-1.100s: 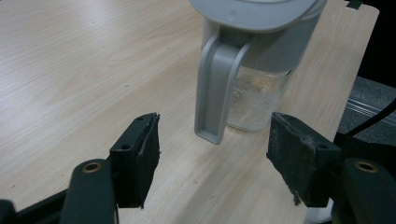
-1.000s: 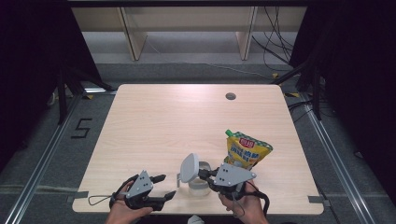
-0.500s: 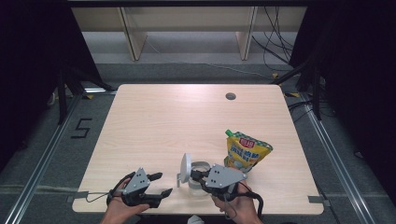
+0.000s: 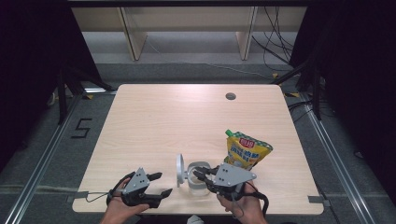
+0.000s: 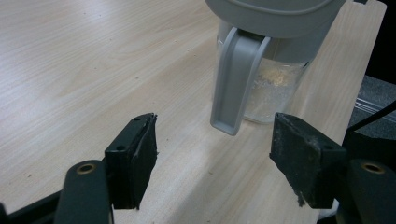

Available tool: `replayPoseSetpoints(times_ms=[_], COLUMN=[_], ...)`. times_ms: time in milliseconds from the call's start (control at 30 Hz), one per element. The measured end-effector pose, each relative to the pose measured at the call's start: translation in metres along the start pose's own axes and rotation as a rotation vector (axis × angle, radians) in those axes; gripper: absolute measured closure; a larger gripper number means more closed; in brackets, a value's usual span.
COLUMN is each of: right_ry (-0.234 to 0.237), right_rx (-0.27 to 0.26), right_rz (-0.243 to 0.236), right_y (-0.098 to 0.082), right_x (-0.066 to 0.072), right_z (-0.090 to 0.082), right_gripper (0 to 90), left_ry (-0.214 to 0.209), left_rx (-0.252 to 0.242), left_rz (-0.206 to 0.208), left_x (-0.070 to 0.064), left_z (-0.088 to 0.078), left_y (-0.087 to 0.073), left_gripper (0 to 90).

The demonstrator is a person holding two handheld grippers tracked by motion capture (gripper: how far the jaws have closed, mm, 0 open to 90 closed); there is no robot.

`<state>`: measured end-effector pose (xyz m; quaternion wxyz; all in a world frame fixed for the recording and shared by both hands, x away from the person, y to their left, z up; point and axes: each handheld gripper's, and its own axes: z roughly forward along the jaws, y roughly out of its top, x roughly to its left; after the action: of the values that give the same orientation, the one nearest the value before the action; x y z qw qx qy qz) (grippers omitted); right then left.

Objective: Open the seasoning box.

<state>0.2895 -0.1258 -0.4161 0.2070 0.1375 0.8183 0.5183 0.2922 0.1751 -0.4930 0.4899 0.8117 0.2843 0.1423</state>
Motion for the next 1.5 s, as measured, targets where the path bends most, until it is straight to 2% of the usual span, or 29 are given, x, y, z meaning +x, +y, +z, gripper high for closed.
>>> replayPoseSetpoints(times_ms=[67, 100, 133, 233, 333, 367, 400, 467, 600, 633, 667, 767, 833, 900, 933, 1000, 1033, 1067, 1100, 1200, 1233, 1267, 1300, 1367, 1400, 1433, 1467, 1500], right_ry=[-0.022, -0.042, -0.048, -0.083, -0.117, -0.119, -0.126, -0.141, -0.172, -0.179, -0.178, -0.199, -0.219, -0.218, -0.241, -0.247, -0.253, -0.263, -0.262, -0.276, -0.278, -0.287, -0.285, -0.301, -0.299, -0.293, -0.302, -0.286], right_rx=[0.003, -0.003, 0.006, 0.009, 0.015, 0.014, 0.011, 0.031, 0.043, 0.056, 0.054, 0.067, 0.059, 0.066, 0.069, 0.079, 0.075, 0.085, 0.084, 0.093, 0.085, 0.095, 0.089, 0.101, 0.109, 0.103, 0.119, 0.108], right_rz=[0.026, 0.009, 0.052, 0.109, 0.157, 0.154, 0.170, 0.217, 0.210, 0.250, 0.239, 0.275, 0.272, 0.286, 0.285, 0.324, 0.314, 0.340, 0.339, 0.371, 0.350, 0.352, 0.378, 0.375, 0.405, 0.389, 0.402, 0.383], right_y=[-0.009, -0.013, -0.018, -0.035, -0.048, -0.050, -0.054, -0.061, -0.073, -0.075, -0.077, -0.082, -0.086, -0.090, -0.093, -0.098, -0.100, -0.103, -0.106, -0.111, -0.114, -0.115, -0.115, -0.118, -0.119, -0.120, -0.120, -0.121], right_x=[-0.004, -0.007, -0.006, -0.010, -0.014, -0.016, -0.016, -0.015, -0.017, -0.017, -0.018, -0.019, -0.022, -0.025, -0.027, -0.031, -0.033, -0.034, -0.037, -0.041, -0.045, -0.046, -0.046, -0.048, -0.048, -0.050, -0.049, -0.051], right_z=[-0.009, -0.014, -0.019, -0.034, -0.047, -0.049, -0.052, -0.058, -0.065, -0.068, -0.070, -0.076, -0.080, -0.082, -0.085, -0.088, -0.089, -0.090, -0.091, -0.093, -0.093, -0.094, -0.094, -0.094, -0.094, -0.094, -0.094, -0.092], right_gripper=[77.6, 75.4, 72.5, 66.9, 63.2, 62.5, 60.5, 57.3, 53.1, 52.4, 51.6, 49.7, 47.4, 45.6, 44.6, 41.7, 40.9, 40.0, 39.4, 36.6, 36.0, 35.0, 33.2, 30.5, 29.1, 28.1, 26.8, 25.5], left_ry=[0.000, 0.000, 0.000, -0.006, 0.005, 0.000, -0.002, -0.005, 0.002, 0.003, 0.001, 0.017, 0.005, 0.004, 0.005, 0.007, 0.009, 0.008, 0.005, -0.001, 0.001, -0.002, -0.001, -0.008, -0.007, -0.007, -0.008, -0.007], left_rx=[0.001, -0.004, 0.004, -0.005, 0.014, 0.023, 0.027, 0.026, 0.027, 0.027, 0.018, 0.034, 0.027, 0.029, 0.027, 0.026, 0.025, 0.034, 0.028, 0.033, 0.036, 0.034, 0.033, 0.039, 0.036, 0.043, 0.041, 0.051], left_rz=[-0.016, -0.021, -0.006, -0.021, -0.005, 0.012, -0.012, -0.018, -0.009, -0.011, -0.023, -0.015, -0.024, -0.024, -0.028, -0.028, -0.023, -0.013, -0.030, -0.002, 0.013, -0.016, -0.024, -0.023, -0.005, 0.011, 0.009, 0.023], left_x=[-0.001, -0.001, 0.000, -0.003, -0.005, -0.004, -0.006, -0.006, -0.005, -0.005, -0.006, -0.004, -0.004, -0.003, -0.004, -0.004, -0.004, -0.004, -0.005, -0.004, -0.004, -0.005, -0.006, -0.006, -0.006, -0.005, -0.005, -0.005], left_z=[0.000, 0.000, -0.001, -0.001, -0.001, -0.001, 0.000, 0.001, 0.001, 0.001, 0.001, 0.001, 0.001, 0.001, 0.001, 0.001, 0.002, 0.002, 0.003, 0.003, 0.003, 0.004, 0.005, 0.005, 0.005, 0.005, 0.005, 0.004], left_y=[0.000, 0.000, 0.000, 0.001, 0.002, 0.002, 0.001, 0.001, 0.001, 0.001, 0.001, 0.000, 0.000, 0.001, 0.001, 0.001, 0.001, 0.001, 0.001, 0.002, 0.002, 0.001, 0.001, 0.001, 0.001, 0.001, 0.002, 0.002], left_gripper=[30.6, 30.4, 30.1, 29.1, 28.6, 28.6, 28.6, 28.5, 28.4, 28.4, 28.4, 28.3, 28.2, 28.2, 28.2, 28.2, 28.1, 28.1, 28.1, 28.0, 27.8, 27.8, 27.8, 27.6, 27.3, 27.3, 27.3, 27.2])
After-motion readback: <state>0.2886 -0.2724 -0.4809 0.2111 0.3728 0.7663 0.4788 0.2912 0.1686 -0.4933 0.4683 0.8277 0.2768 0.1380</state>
